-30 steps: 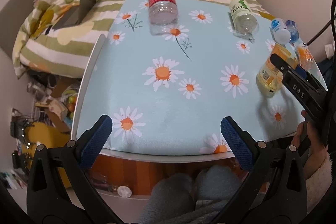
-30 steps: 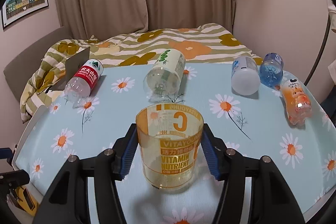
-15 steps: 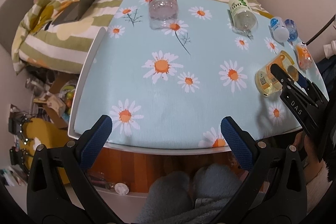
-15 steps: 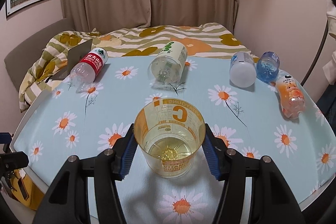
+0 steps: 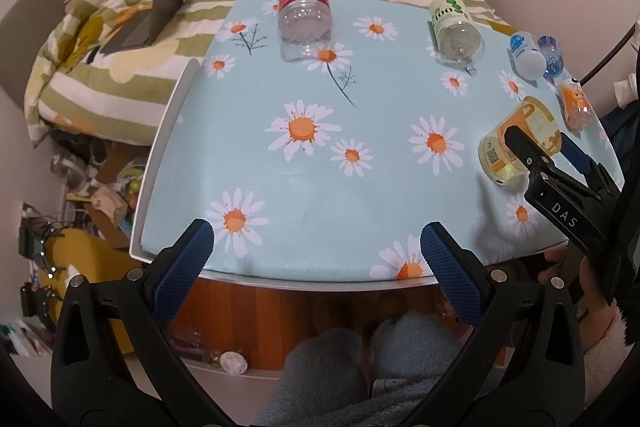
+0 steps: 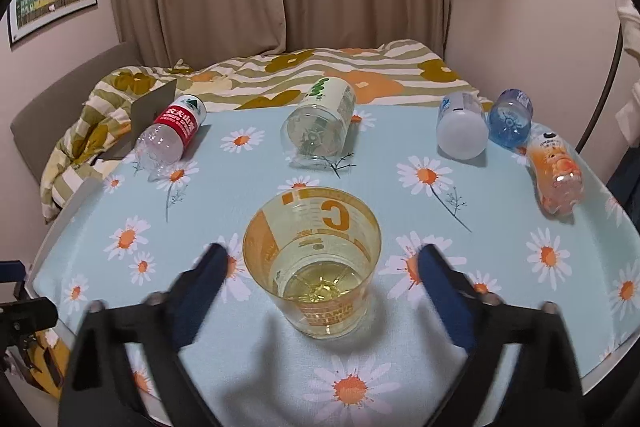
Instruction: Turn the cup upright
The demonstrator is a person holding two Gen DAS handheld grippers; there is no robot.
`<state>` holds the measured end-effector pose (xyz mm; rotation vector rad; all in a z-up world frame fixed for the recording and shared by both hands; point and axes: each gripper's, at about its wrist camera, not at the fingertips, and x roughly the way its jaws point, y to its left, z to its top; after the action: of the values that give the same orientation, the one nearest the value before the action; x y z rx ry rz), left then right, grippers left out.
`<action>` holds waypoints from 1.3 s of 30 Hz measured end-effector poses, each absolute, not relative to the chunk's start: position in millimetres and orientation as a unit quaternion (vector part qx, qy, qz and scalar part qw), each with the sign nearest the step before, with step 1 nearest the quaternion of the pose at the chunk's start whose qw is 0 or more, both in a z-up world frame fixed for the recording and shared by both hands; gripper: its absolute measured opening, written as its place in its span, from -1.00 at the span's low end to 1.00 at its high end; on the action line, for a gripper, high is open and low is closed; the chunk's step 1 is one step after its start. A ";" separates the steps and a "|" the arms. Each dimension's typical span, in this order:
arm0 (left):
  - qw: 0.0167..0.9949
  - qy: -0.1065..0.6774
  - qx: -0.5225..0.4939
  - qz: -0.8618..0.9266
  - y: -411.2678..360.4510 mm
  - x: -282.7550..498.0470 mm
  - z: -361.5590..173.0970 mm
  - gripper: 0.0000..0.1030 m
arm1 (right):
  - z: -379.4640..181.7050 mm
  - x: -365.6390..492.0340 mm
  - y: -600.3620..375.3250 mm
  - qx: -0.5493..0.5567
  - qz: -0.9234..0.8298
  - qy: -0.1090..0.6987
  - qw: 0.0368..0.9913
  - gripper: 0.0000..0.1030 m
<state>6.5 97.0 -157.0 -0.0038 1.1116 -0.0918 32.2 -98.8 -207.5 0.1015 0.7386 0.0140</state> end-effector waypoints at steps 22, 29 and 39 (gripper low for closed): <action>0.883 0.466 -0.003 -0.049 32.1 2.3 -67.4 1.00 | -108.4 -1.7 -169.9 0.029 0.016 0.397 0.917 0.99; 0.895 0.442 0.014 -0.055 1.3 -5.0 -36.0 1.00 | -73.6 -11.4 -203.9 0.037 -0.006 0.421 0.906 0.99; 0.906 0.421 0.023 -0.048 -15.5 -9.2 -27.4 1.00 | -61.2 -20.0 -226.0 0.051 -0.024 0.417 0.907 0.99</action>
<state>-9.2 -15.5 -27.4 0.0470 0.8689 -0.0992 -20.0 -226.0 -61.2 0.1055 0.8603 -0.0490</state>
